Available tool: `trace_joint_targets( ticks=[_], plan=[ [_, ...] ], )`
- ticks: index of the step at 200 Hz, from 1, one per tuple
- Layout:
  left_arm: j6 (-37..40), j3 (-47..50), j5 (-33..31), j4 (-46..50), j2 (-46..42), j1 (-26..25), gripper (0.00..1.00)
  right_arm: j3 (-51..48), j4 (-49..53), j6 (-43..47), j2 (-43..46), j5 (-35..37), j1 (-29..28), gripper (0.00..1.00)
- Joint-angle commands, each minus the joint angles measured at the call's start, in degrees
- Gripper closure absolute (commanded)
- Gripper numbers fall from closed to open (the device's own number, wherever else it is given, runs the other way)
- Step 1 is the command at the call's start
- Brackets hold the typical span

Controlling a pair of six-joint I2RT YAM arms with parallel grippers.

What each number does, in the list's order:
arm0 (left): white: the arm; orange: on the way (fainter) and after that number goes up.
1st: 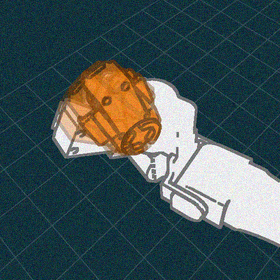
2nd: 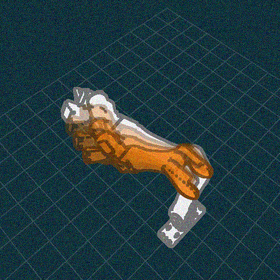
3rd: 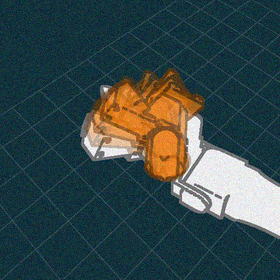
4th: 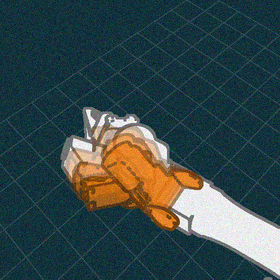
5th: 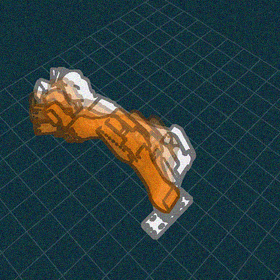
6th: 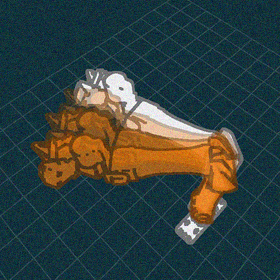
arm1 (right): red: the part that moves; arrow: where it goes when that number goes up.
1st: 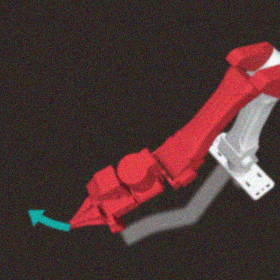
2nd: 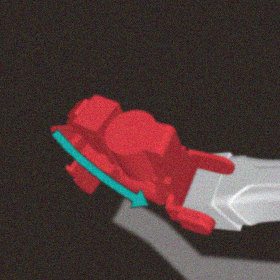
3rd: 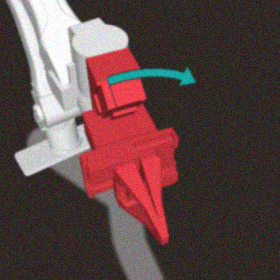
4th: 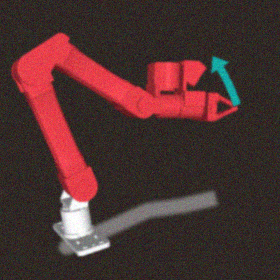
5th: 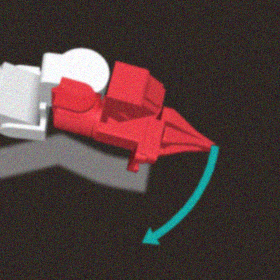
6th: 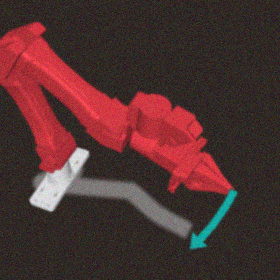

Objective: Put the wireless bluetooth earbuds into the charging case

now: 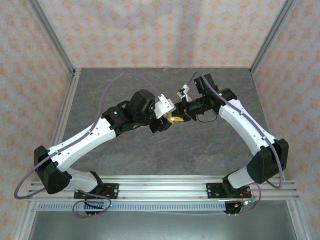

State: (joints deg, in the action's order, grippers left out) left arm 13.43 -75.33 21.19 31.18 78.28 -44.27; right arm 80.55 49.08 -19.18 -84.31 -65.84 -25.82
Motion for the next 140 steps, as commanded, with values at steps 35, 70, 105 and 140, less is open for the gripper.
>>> trace_joint_targets(
  ticks=[35, 70, 105, 140],
  plan=[
    [-6.1, 1.8, -9.0, -6.0, -6.5, -0.5, 0.24, -4.9, -18.8, -12.8, 3.1, 3.1, -0.5, 1.00],
    [-25.1, 8.7, -2.4, -15.1, -14.3, 9.8, 0.12, -18.8, -53.8, -32.3, 11.5, 13.1, -0.5, 1.00],
    [-43.6, 13.6, 14.7, -25.7, -13.5, 18.2, 0.16, -23.0, -69.8, -39.2, 13.4, 16.7, -0.6, 1.00],
    [-56.0, 15.5, 25.5, -42.6, -9.1, 18.9, 0.24, -23.3, -77.4, -43.4, 13.0, 14.4, -0.6, 1.00]
  ],
)
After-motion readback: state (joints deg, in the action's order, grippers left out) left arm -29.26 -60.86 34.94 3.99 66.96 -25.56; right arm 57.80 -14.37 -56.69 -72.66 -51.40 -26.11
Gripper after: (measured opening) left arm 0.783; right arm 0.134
